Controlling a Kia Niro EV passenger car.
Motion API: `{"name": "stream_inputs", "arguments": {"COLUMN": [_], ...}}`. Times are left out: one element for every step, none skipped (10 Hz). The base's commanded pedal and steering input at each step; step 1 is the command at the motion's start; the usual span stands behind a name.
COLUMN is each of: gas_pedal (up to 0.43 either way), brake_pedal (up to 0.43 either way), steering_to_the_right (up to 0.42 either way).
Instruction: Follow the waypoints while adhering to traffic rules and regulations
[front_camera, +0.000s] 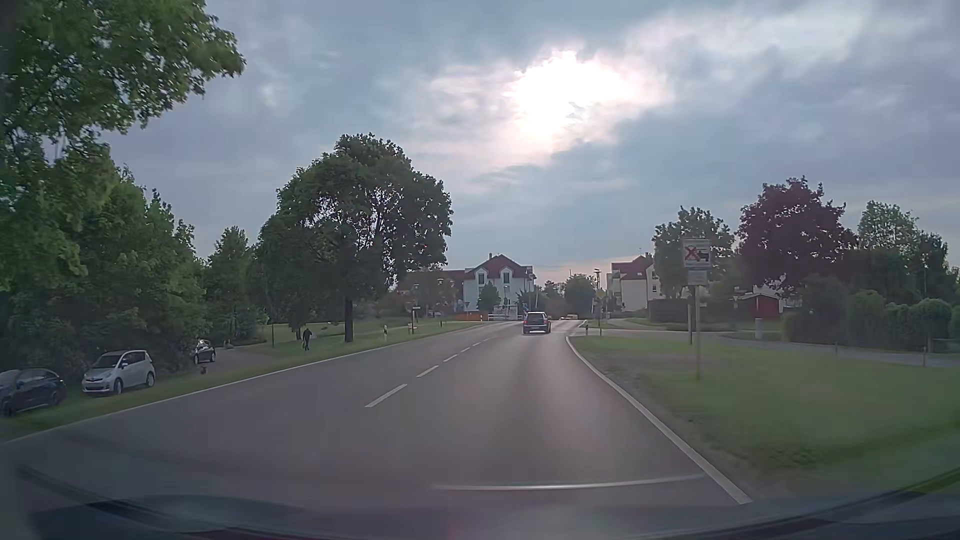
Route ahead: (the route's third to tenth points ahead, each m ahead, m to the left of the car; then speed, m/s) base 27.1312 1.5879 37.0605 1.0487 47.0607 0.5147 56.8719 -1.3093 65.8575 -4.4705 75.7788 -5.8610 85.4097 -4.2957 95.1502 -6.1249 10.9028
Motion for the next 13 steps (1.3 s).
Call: {"name": "stream_inputs", "arguments": {"gas_pedal": [0.13,0.13,0.13,0.13,0.13,0.13,0.13,0.13,0.13,0.13,0.13,0.13,0.13], "brake_pedal": [0.0,0.0,0.0,0.0,0.0,0.0,0.0,0.0,0.0,0.0,0.0,0.0,0.0], "steering_to_the_right": [0.006,0.006,0.007,0.007,0.008,0.009,0.01,0.01,0.01,0.011,0.011,0.011,0.011]}}
